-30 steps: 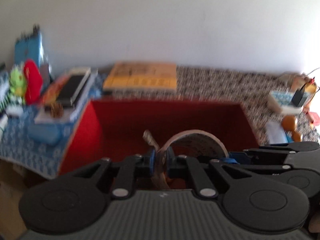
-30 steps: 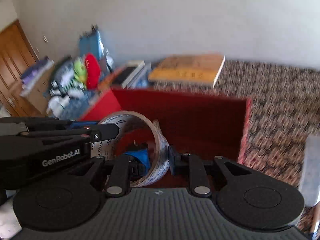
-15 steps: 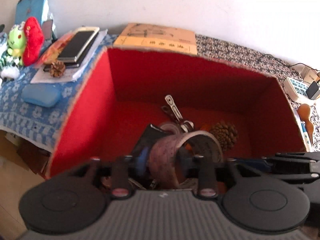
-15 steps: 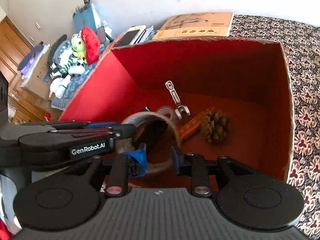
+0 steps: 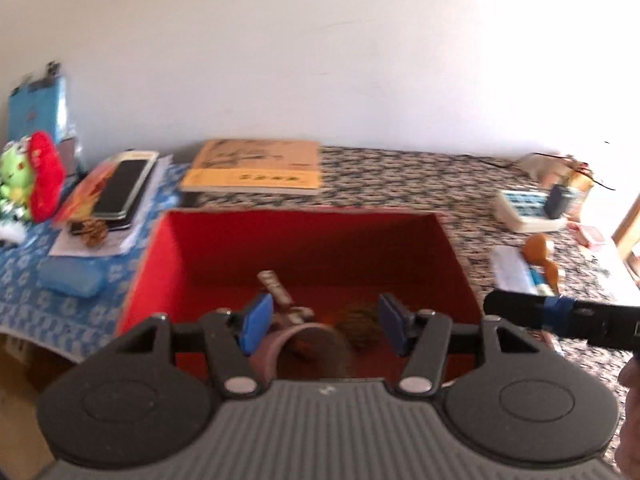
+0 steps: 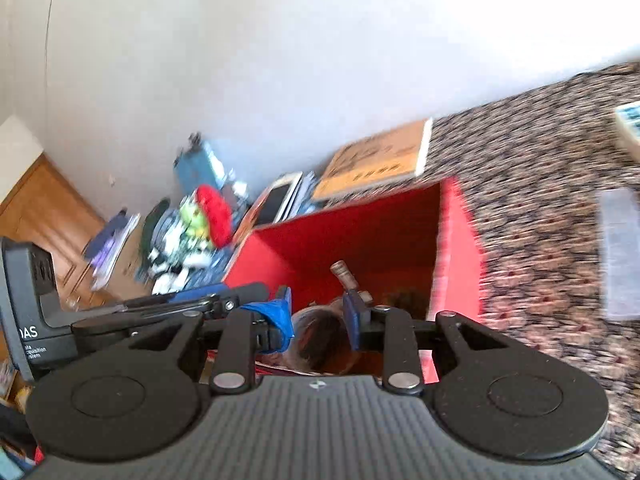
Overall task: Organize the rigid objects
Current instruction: 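Withdraw the right tool from the red box toward the gourd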
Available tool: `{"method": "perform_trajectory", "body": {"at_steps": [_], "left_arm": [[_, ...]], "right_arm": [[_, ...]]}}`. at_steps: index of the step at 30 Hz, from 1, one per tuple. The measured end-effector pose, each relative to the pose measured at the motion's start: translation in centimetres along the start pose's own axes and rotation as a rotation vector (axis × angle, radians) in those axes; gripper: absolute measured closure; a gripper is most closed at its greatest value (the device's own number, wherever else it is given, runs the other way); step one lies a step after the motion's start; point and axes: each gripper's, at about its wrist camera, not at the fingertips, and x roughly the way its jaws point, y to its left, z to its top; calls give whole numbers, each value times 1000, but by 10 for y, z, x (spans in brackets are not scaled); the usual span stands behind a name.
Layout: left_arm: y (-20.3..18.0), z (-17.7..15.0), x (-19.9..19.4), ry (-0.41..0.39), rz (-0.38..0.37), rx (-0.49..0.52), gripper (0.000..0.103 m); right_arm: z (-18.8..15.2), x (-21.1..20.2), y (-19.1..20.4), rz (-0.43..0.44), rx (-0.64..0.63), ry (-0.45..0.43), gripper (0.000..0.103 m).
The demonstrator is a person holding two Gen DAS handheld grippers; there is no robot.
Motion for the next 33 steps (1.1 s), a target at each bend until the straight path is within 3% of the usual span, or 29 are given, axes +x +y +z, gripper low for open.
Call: {"method": "perform_trajectory", "body": {"at_steps": [5,12,22,33], "left_arm": [[-46,0,-1,-5,-73,59,42],[-117,-11,3,39,-121,108,40],[-213,-34,28,129,-109,132,39],[-245,-57,66,232,-104,71,33]], "right_arm": [[-7,-47,-31,-149,-6,-85,91],[-14,-82,-93,-257,78,-52,90],[-24,-129,-138,-326,26,6,90],[-21,-144,-184,-354,-3,61,90]]}}
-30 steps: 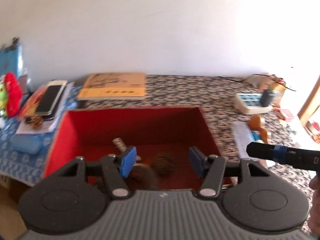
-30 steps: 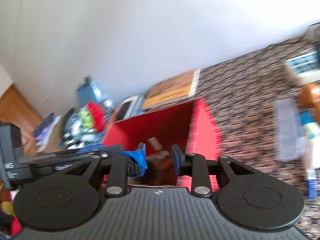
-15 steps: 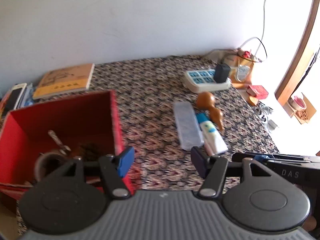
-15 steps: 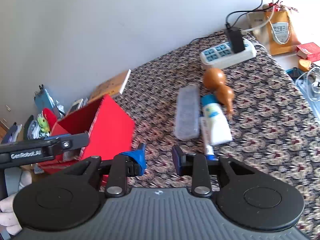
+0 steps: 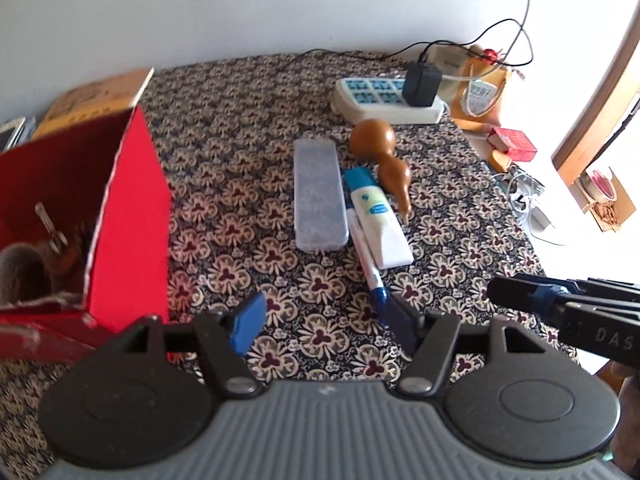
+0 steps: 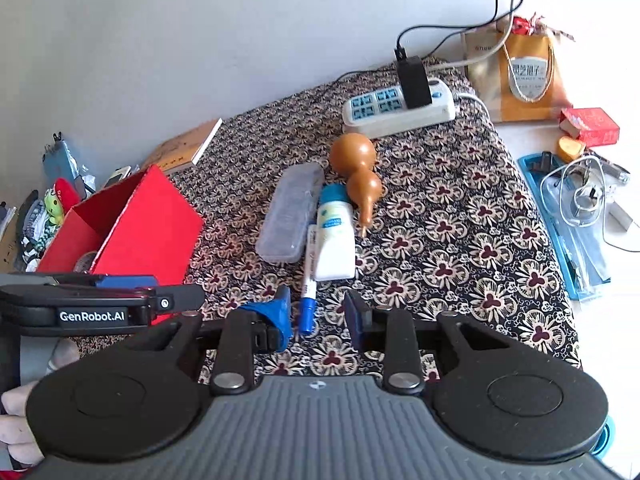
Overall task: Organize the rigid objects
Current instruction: 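Withdraw the right tool from the red box toward the gourd, then grasp the brown gourd at its neck with the right tool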
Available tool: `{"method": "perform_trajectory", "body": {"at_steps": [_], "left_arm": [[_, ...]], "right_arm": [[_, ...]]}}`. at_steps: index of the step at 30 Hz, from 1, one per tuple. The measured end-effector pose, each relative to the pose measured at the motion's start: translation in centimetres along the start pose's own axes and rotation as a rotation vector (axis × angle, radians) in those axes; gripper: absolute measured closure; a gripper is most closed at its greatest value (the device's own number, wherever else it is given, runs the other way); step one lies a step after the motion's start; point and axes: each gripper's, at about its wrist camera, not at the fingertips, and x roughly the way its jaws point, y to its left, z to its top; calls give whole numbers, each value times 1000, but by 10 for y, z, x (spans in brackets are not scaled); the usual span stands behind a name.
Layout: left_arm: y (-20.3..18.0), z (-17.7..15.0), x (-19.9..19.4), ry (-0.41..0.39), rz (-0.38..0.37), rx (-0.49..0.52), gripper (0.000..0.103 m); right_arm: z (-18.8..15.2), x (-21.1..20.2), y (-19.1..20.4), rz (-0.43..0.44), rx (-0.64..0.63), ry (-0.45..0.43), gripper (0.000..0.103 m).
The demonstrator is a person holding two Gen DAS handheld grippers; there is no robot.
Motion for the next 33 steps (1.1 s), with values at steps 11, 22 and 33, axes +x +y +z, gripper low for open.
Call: {"method": "perform_trajectory", "body": {"at_steps": [11,22,33], "left_arm": [[-7,11,33,9,5,7,14],[-14,31,73,58,-5,-15,14],[-8,36,87,91,7,-35,14]], "right_arm": [[51,63,-25,47,17,91,90],[129,158,-18,-53,-82,131,89],[137,207,-14,-93,-193,212,86]]}}
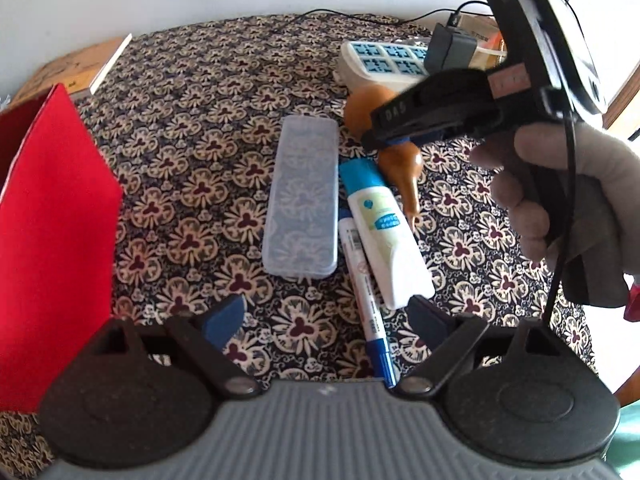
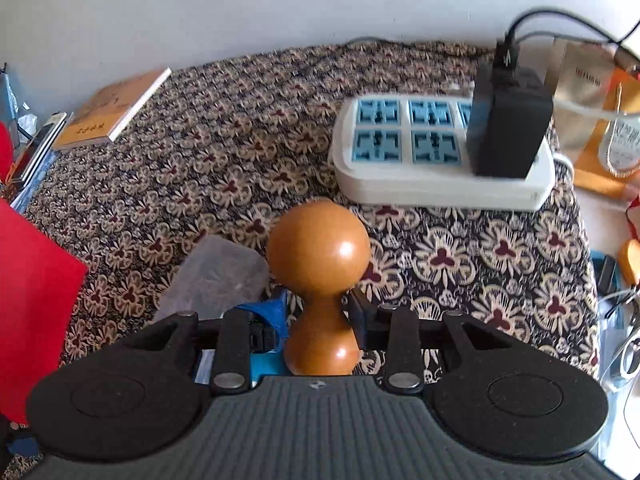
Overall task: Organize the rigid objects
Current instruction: 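Grasp the brown gourd at its neck with the right tool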
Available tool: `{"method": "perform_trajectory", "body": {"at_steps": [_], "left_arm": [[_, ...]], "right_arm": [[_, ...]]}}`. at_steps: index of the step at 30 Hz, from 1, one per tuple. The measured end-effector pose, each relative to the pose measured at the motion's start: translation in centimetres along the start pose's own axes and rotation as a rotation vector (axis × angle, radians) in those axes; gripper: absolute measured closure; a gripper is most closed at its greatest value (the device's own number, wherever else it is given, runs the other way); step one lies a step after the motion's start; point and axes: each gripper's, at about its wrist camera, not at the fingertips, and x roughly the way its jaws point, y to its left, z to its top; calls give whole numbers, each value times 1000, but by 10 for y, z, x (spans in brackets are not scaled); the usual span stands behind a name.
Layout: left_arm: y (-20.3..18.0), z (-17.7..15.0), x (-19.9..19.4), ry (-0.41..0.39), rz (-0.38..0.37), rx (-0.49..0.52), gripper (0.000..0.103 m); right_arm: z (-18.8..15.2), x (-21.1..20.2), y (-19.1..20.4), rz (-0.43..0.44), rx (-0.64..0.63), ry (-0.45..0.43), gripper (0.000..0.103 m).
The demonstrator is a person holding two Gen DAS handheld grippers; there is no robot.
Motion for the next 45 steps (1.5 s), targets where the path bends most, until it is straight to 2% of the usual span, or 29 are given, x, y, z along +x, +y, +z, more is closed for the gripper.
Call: {"method": "perform_trajectory", "body": {"at_steps": [5,8,12,15,19,21,24,28,29,30,31,32,36,38,39,45], "left_arm": [[-4,1,0,-8,-24,13,14],[-11,0,-5,-25,-69,44,14],[-29,-12,-9,-30,-161,116,14],[-44,-29,-10,-29,-201,185,14],[-55,-52,-5,19,-264,234,14],[-58,-64,-3,29,-251,262,14],[-57,-76,1,50,-234,279,14],[-54,-84,-3,20,-193,313,15],[-54,-86,-3,21,-199,312,15],[-52,-87,-2,25,-203,307,22],[-50,-90,-2,36,-211,305,38],[-48,-92,0,45,-207,301,41],[-41,-95,-5,18,-183,292,41],[-41,-92,-5,3,-192,290,35],[-41,-90,-5,-7,-198,289,29],[-54,-79,1,-22,-199,317,27]], "right_arm": [[-14,-12,-15,66,61,13,87],[-32,-27,-23,95,91,34,87],[-72,-48,-33,127,152,81,88],[-106,-64,-41,212,251,106,88],[-144,-80,-33,292,328,114,88],[-160,-87,-28,337,362,113,89],[-176,-96,-17,345,388,90,90],[-190,-106,-8,424,418,79,93],[-192,-108,-4,429,417,74,93],[-193,-108,0,418,410,72,93],[-190,-105,3,406,396,75,93],[-191,-104,5,392,382,80,93],[-195,-105,6,363,402,53,90],[-196,-106,6,341,406,38,87],[-196,-106,5,336,413,32,87],[-192,-105,3,319,445,22,85]]}}
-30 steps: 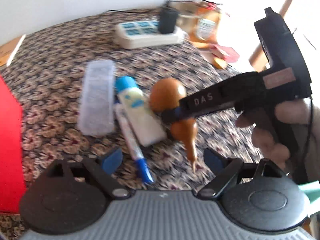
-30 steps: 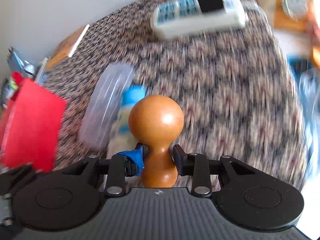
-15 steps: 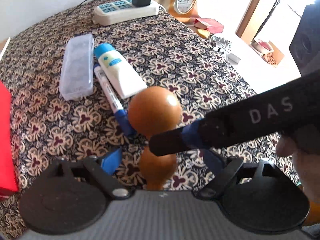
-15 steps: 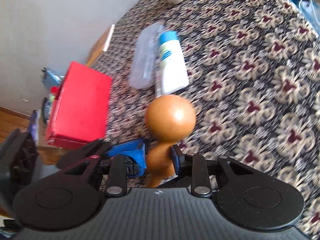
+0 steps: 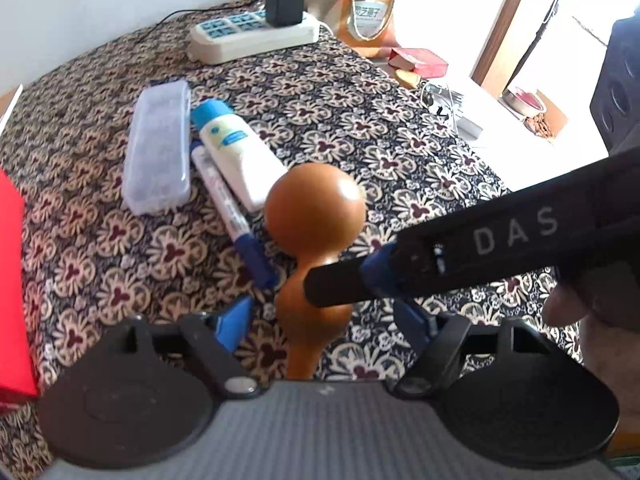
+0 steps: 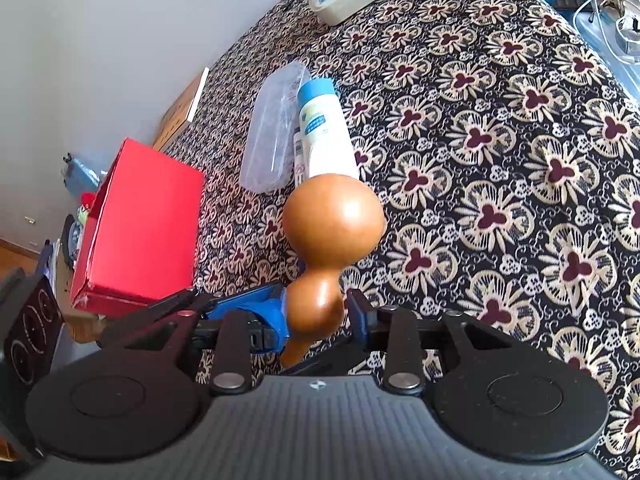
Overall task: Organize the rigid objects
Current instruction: 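Grasp the brown gourd at its neck with the right tool, then carry the gourd into the red box and release it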
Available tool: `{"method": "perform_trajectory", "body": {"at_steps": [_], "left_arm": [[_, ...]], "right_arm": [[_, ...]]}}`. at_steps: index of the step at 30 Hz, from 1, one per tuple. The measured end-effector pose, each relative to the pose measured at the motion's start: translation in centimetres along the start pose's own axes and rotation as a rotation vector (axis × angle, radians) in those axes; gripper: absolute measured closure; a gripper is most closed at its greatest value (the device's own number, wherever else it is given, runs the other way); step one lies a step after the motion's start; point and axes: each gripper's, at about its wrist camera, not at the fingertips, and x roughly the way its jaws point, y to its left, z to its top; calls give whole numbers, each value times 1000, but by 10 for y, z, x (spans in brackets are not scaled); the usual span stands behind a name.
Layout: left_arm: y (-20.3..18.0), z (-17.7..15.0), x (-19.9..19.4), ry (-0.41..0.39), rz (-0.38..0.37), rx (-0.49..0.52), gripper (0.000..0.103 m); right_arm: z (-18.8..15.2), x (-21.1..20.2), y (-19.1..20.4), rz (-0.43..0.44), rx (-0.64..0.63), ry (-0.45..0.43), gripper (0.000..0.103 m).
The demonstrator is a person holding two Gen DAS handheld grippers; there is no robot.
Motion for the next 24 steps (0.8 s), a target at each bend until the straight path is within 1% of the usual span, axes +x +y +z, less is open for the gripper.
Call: {"method": "perform_trajectory", "body": {"at_steps": [2,5,8,10,11,12,14,15,17,20,24], "left_arm": [[0,2,3,1,9,0,27],[1,5,7,2,23,13,28],[2,6,7,-2,20,18,30],[3,8,10,17,15,15,47],[2,10,13,20,18,16,48],[1,11,13,18,23,20,52],[-3,11,14,17,40,35,59],[-6,11,14,18,51,49,67],[-10,9,13,23,50,59,66],[-14,4,8,20,67,68,66],[-19,-8,-20,-23,78,77,66]], "right_arm": [[1,-5,1,-7,1,-11,85],[4,-11,-7,47,64,-22,84],[7,-6,-15,54,116,-29,84],[7,0,-16,61,128,-34,84],[7,3,-17,62,133,-40,83],[8,7,-18,59,138,-51,83],[7,13,-22,80,164,-61,83],[7,15,-24,91,175,-64,84],[5,21,-27,112,188,-50,88],[1,22,-34,152,218,-28,91],[-11,9,-27,211,189,-24,93]]}}
